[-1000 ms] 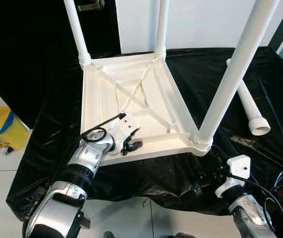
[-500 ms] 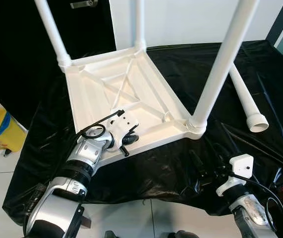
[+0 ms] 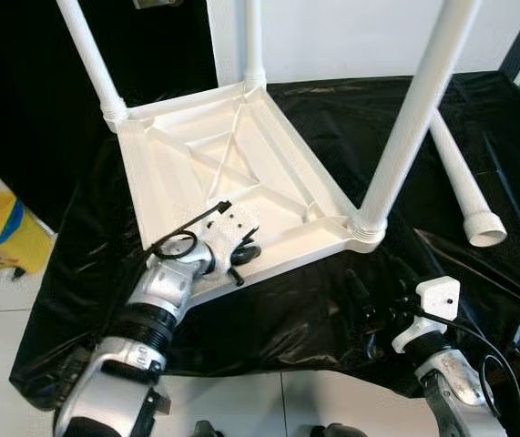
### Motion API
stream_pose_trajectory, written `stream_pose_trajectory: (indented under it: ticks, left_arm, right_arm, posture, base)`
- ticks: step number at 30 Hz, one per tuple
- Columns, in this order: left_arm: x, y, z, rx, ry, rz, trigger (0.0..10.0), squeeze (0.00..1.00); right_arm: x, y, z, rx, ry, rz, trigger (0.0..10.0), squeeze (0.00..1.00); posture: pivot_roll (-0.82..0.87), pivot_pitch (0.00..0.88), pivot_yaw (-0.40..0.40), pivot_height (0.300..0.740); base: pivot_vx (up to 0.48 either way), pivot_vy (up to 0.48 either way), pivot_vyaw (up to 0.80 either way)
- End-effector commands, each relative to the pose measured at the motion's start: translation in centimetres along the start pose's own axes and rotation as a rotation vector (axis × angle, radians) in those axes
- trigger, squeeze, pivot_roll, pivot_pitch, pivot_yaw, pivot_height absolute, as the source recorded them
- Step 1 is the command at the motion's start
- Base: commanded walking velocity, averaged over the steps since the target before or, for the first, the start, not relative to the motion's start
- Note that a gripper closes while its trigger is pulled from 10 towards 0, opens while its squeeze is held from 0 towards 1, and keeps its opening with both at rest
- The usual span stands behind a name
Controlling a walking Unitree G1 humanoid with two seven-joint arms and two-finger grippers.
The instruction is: Building children table
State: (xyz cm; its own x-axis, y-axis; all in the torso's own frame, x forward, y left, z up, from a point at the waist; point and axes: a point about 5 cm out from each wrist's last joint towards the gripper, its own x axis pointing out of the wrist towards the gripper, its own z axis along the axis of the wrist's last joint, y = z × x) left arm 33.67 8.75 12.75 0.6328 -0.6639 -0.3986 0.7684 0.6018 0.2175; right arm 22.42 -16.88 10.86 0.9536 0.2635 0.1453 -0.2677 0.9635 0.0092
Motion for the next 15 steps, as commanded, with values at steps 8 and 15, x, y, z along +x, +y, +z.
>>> stream_pose_trajectory:
  ticks: [8, 15]
  left_arm:
    - [-1.5, 0.9, 1.2, -0.042, -0.144, 0.007, 10.0, 0.0]
    - [-4.0, 4.3, 1.2, -0.044, -0.192, 0.17, 10.0, 0.0]
  right_arm:
    - [1.1, 0.7, -1.2, 0.016, 0.048, -0.049, 10.0, 0.0]
    - [1.9, 1.1, -1.7, 0.01, 0.079, -0.04, 10.0, 0.0]
  posture:
    - [-0.04, 0.074, 0.014, 0.74]
    - [-0.03, 0.063, -0.009, 0.74]
  base:
    - [0.0, 0.0, 0.0]
    - [0.0, 0.0, 0.0]
